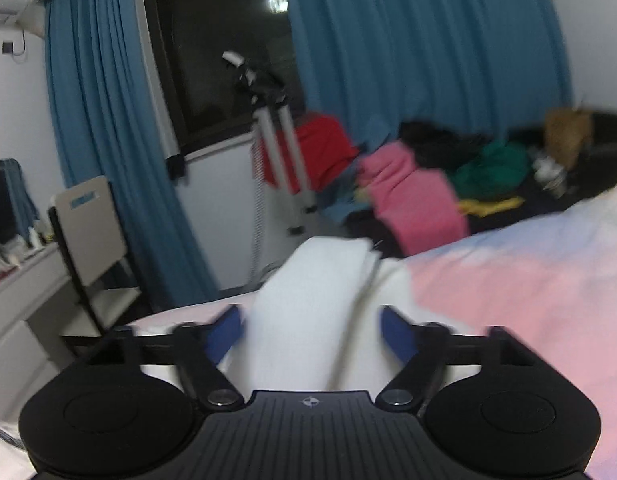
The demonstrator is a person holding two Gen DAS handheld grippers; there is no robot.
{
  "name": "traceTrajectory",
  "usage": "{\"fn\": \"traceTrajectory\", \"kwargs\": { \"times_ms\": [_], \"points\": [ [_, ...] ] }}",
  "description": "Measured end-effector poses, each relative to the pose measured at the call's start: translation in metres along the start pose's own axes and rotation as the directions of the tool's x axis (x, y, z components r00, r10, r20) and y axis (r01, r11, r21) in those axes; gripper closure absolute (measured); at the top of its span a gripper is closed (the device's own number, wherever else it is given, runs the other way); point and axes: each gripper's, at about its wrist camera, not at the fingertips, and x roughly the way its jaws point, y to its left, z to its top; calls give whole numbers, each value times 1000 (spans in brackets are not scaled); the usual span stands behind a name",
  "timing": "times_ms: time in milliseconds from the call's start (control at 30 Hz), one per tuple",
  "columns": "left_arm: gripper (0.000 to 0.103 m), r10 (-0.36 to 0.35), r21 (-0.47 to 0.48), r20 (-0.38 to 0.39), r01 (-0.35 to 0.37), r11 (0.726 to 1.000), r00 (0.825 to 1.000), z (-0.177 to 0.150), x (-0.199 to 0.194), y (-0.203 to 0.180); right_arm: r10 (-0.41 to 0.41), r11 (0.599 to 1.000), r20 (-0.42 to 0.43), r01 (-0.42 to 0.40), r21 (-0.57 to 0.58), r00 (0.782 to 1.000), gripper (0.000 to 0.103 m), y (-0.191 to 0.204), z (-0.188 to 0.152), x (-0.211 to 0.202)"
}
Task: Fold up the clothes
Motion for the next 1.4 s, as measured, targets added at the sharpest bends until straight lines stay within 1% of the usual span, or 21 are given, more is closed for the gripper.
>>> {"fn": "traceTrajectory", "kwargs": {
  "times_ms": [33, 100, 133, 200, 267, 367, 433, 533, 600, 633, 700, 733, 800, 900, 967, 1067, 1133, 1233, 1300, 1367, 1400],
  "points": [
    [58, 22, -6, -17, -22, 1000, 1000, 3, 11, 0, 2, 1000, 0, -2, 2, 1000, 16, -1, 0, 5],
    [74, 11, -53, -2, -11, 999, 1000, 6, 11, 5, 6, 999, -5, -6, -34, 1000, 16, 1, -2, 18],
    [83, -14, -62, 16, 15, 998, 1000, 5, 1, 8, 1, 998, -9, -1, -57, 1000, 16, 3, -3, 24],
    [91, -64, -77, 54, 68, 995, 996, 4, -20, 14, -8, 999, -16, 8, -43, 1000, 16, 1, -2, 34],
    [94, -119, -45, 108, 125, 991, 987, -4, -57, 22, 13, 1000, -22, -13, 2, 1000, 16, -1, 1, 35],
    [95, -190, 25, 186, 189, 982, 964, -25, -123, 35, 23, 1000, -1, -23, -9, 1000, 16, 2, 1, 27],
    [96, -248, 62, 208, 240, 969, 946, -45, -168, 39, 27, 999, 4, -27, -21, 1000, 16, 4, 1, 22],
    [96, -337, 48, 184, 334, 941, 923, -85, -225, 45, 43, 998, 19, -42, -40, 999, 17, 10, 0, 9],
    [96, -383, 25, 130, 383, 923, 915, -115, -249, 46, 59, 996, 33, -57, -61, 998, 17, 14, -2, -2],
    [96, -401, -7, 92, 403, 915, 912, -131, -254, 48, 72, 995, 39, -69, -75, 997, 17, 16, -3, -9],
    [96, -408, -74, 29, 409, 910, 913, -159, -256, 51, 87, 991, 42, -82, -109, 995, 22, 20, -6, -20],
    [96, -409, -130, -6, 405, 905, 913, -170, -253, 54, 92, 988, 39, -87, -129, 995, 23, 22, -8, -26],
    [95, -427, -242, -41, 405, 882, 904, -182, -246, 63, 113, 979, 21, -108, -172, 993, 34, 30, -13, -37],
    [95, -437, -316, -39, 403, 859, 899, -177, -230, 71, 149, 966, -16, -149, -212, 989, 35, 40, -20, -50],
    [95, -449, -347, -18, 416, 841, 893, -175, -226, 75, 195, 958, -64, -204, -203, 979, 34, 46, -21, -53],
    [95, -447, -384, -7, 410, 827, 894, -180, -220, 78, 227, 939, -125, -251, -236, 966, 34, 67, -11, -46],
    [94, -451, -414, -13, 406, 815, 892, -185, -214, 81, 252, 929, -162, -285, -236, 954, 35, 83, 6, -29],
    [94, -466, -469, -7, 409, 783, 885, -191, -203, 93, 264, 926, -217, -310, -216, 940, 34, 112, 37, 11],
    [94, -465, -475, 0, 409, 779, 886, -192, -195, 102, 244, 929, -242, -298, -219, 939, 34, 136, 60, 47],
    [94, -448, -485, -6, 390, 783, 894, -191, -183, 109, 229, 924, -255, -293, -246, 939, 34, 161, 79, 87],
    [94, -441, -490, -7, 381, 784, 898, -190, -177, 113, 206, 928, -261, -273, -253, 943, 35, 172, 85, 107]
  ]
}}
